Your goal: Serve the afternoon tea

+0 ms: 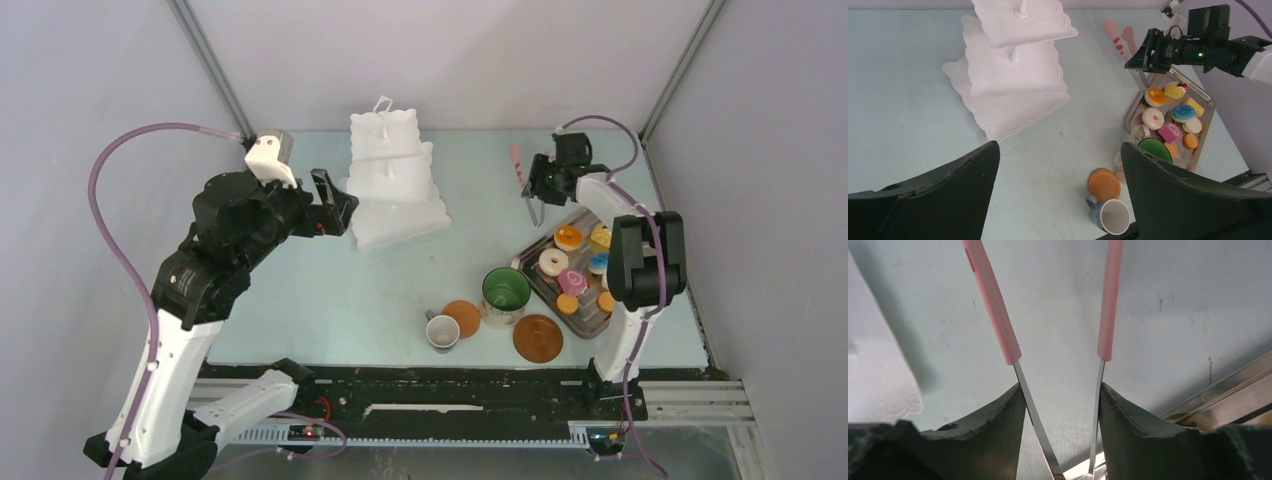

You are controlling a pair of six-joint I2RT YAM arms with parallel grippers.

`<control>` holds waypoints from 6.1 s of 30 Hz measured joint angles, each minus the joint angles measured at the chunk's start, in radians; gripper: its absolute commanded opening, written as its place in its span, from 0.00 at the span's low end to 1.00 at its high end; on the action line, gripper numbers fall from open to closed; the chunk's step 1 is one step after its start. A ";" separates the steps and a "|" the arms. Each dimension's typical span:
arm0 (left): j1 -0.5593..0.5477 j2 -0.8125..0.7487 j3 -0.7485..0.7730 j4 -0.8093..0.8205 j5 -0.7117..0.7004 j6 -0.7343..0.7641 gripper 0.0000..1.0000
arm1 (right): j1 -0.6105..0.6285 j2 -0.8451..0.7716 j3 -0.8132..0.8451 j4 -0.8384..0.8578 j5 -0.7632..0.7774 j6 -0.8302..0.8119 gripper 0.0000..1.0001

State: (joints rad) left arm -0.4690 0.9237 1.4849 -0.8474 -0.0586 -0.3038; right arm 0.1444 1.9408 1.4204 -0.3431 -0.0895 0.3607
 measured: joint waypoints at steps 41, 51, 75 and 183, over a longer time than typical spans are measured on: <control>-0.023 -0.119 -0.065 0.053 -0.014 -0.001 0.98 | -0.538 -0.536 -0.225 -0.779 -0.639 -0.065 0.50; -0.028 -0.128 -0.062 0.053 -0.026 0.009 0.98 | -0.583 -0.554 -0.304 -0.781 -0.640 -0.078 0.48; -0.033 -0.121 -0.058 0.051 -0.045 0.025 0.98 | -0.667 -0.451 -0.401 -0.701 -0.641 -0.090 0.45; -0.035 0.035 0.096 -0.106 -0.043 0.024 0.98 | 0.080 0.132 0.050 -0.169 0.024 -0.414 0.71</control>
State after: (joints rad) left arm -0.5045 0.9585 1.5806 -0.9531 -0.1020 -0.2794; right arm 0.2249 2.0724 1.4704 -0.5117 -0.0650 -0.0532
